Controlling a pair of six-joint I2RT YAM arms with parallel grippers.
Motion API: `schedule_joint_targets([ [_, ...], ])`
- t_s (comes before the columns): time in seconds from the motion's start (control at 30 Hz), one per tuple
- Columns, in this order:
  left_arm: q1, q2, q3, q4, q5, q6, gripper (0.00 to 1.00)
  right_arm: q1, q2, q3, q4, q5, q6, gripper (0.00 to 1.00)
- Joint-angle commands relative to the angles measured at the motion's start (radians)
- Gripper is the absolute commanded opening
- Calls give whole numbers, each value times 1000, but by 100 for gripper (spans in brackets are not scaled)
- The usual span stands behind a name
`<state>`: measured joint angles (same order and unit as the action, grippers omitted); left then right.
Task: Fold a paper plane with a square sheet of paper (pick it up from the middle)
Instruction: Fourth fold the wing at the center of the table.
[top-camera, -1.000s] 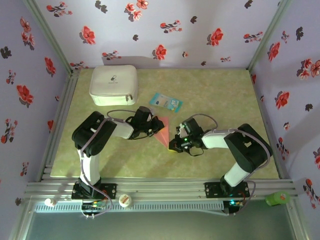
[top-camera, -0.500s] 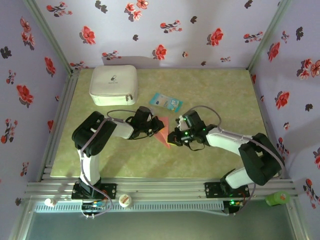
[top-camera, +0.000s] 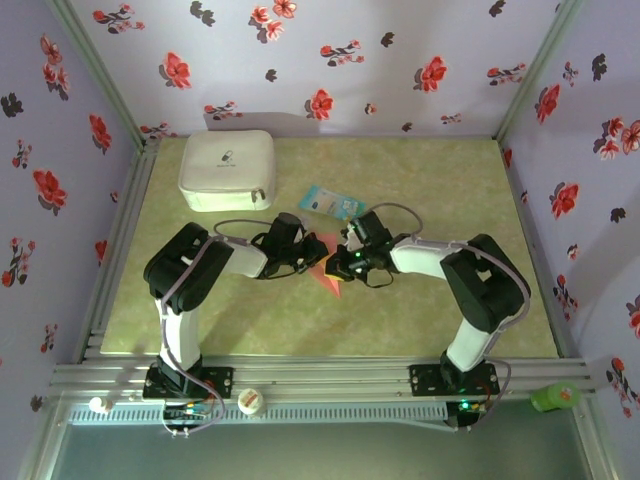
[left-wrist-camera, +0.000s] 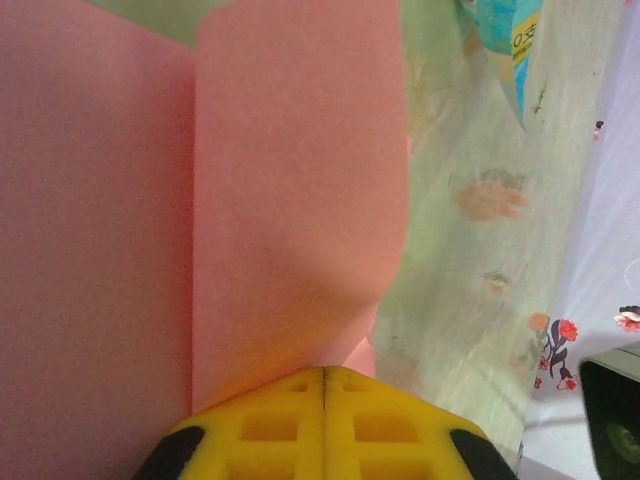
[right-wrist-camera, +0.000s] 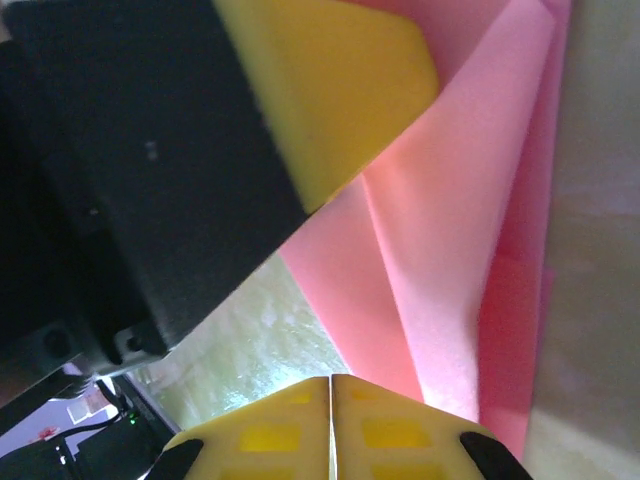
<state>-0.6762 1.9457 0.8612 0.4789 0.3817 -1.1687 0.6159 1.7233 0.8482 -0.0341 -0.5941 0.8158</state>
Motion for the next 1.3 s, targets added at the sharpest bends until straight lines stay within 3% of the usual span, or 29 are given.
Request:
schedule_joint_targets([
  [0.0, -8, 49, -14, -88, -44, 20, 1, -11, 31, 13, 8, 28, 12, 9],
  [0.47, -9, 34, -1, -104, -44, 36, 2, -39, 68, -139, 102, 35, 59, 6],
  [0.83, -11, -91, 16, -138, -35, 91, 14, -48, 74, -124, 22, 41, -31, 3],
  [1.03, -23, -146, -3, -221, -32, 123, 12, -54, 75, -92, -37, 33, -95, 2],
  [1.27, -48, -105, 49, -308, -6, 165, 7, -59, 78, -84, -49, 30, -105, 2],
])
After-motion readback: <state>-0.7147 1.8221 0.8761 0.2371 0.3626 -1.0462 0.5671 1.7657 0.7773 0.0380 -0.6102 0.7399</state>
